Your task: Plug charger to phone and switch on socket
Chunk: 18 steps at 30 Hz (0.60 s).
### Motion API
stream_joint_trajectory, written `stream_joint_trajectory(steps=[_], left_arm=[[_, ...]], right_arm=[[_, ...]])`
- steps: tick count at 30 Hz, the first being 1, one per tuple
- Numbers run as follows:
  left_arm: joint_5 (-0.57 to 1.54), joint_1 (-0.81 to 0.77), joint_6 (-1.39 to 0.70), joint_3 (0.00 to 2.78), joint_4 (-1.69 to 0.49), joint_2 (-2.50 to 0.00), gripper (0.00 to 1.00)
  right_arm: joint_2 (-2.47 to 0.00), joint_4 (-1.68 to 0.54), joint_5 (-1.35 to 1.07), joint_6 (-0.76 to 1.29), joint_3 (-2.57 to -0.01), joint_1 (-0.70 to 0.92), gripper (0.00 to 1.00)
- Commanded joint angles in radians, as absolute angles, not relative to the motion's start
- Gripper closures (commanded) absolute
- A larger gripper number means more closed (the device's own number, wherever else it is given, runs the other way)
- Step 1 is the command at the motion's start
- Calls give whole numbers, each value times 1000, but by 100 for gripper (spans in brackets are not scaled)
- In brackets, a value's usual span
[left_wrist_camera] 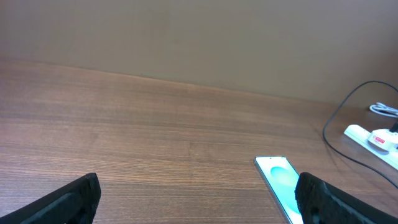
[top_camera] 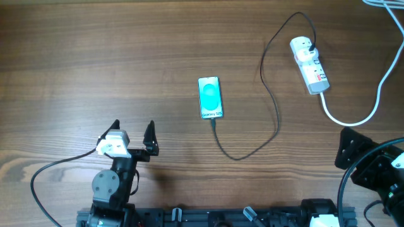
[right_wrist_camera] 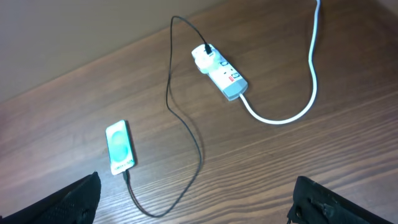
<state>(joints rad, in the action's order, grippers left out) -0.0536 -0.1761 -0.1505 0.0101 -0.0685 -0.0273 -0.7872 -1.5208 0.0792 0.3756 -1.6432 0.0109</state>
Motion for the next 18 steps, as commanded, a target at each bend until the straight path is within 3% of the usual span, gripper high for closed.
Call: stream_joint_trajectory(steps=[1, 6, 15, 18], left_arm=[[-42, -171, -134, 6, -69, -29, 0], [-42, -171, -134, 6, -69, -29, 0], [-42, -171, -134, 6, -69, -29, 0], [-42, -171, -134, 6, -69, -29, 0]], right_arm=[[-787, -1479, 93, 316, -1591, 14, 0], [-680, -1127, 52, 197, -1292, 14, 0], [-202, -59, -202, 187, -378, 14, 0], [-146, 126, -207, 192, -244, 14, 0]])
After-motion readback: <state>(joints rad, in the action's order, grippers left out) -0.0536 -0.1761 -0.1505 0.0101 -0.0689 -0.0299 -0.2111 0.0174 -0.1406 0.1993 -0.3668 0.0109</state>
